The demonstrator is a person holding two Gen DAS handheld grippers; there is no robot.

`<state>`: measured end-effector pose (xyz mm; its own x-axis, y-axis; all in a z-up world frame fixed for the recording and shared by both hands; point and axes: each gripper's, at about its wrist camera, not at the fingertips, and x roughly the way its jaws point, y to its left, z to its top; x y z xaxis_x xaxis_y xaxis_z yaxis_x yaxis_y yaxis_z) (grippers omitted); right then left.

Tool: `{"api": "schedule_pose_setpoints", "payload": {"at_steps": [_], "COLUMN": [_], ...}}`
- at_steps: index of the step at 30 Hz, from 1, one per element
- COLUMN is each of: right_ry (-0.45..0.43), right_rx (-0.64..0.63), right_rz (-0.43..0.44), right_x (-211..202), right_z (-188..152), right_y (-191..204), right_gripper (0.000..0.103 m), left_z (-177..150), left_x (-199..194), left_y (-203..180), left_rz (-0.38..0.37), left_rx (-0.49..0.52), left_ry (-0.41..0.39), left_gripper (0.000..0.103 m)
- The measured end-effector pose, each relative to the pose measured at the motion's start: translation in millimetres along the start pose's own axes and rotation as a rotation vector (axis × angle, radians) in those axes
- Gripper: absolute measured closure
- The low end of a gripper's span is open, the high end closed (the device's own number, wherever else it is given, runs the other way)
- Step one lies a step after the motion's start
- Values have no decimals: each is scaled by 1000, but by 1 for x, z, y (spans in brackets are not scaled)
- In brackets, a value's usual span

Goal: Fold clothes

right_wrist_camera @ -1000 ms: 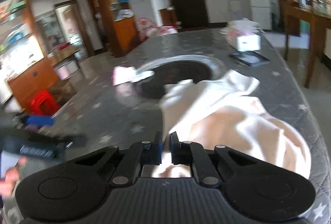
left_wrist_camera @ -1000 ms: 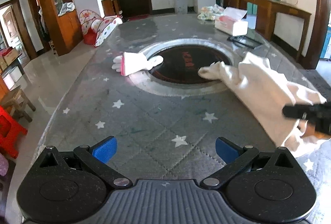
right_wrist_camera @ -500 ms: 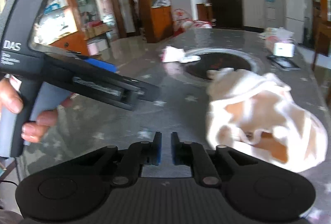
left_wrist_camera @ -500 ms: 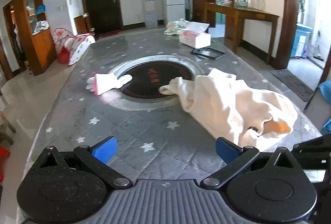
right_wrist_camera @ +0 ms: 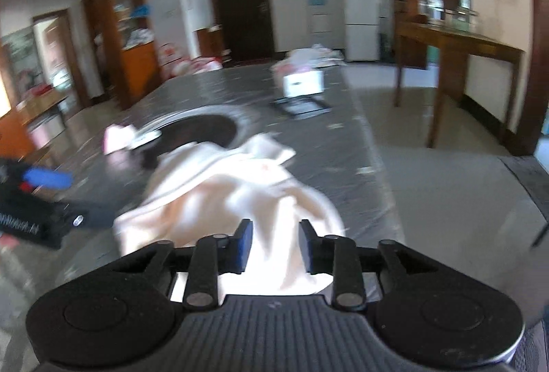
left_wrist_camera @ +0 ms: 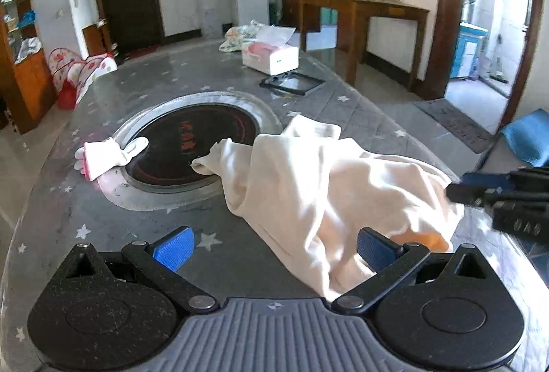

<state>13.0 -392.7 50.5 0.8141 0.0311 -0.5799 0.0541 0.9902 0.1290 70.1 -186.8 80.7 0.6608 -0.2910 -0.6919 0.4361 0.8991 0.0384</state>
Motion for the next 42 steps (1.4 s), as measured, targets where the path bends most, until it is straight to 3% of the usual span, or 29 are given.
{"api": "schedule_pose_setpoints", "payload": {"at_steps": [7,12,17,20,29,35,42], "right_ry": [53,132,142,110,17,-17,38], "right_rx": [88,133,159,106,30,-14,-64], "right_rz": [-53,-40,6,6,73,114,154], "right_x": [52,87,88,70,4,-40,-74], "right_z": [12,10,5,5,-1,-11,-40], "right_y": [-31,-43,-43,-32,-2,18,36], "right_gripper": [72,72,93,95,96,96,96], "left_z": [7,6,0,-5,-23,-52,-100], "left_x": [34,51,54,46,0,-43,-91], "left_y": [-5,-5,3,11,38,64,87], "left_rz": [20,28,-1,-10,1,3,0], "left_rx": [-2,5,9,0,-41,-76,-90], "left_ry": [61,95,115,108,43,35,52], "left_gripper": [7,22,83,95,98,98,99]}}
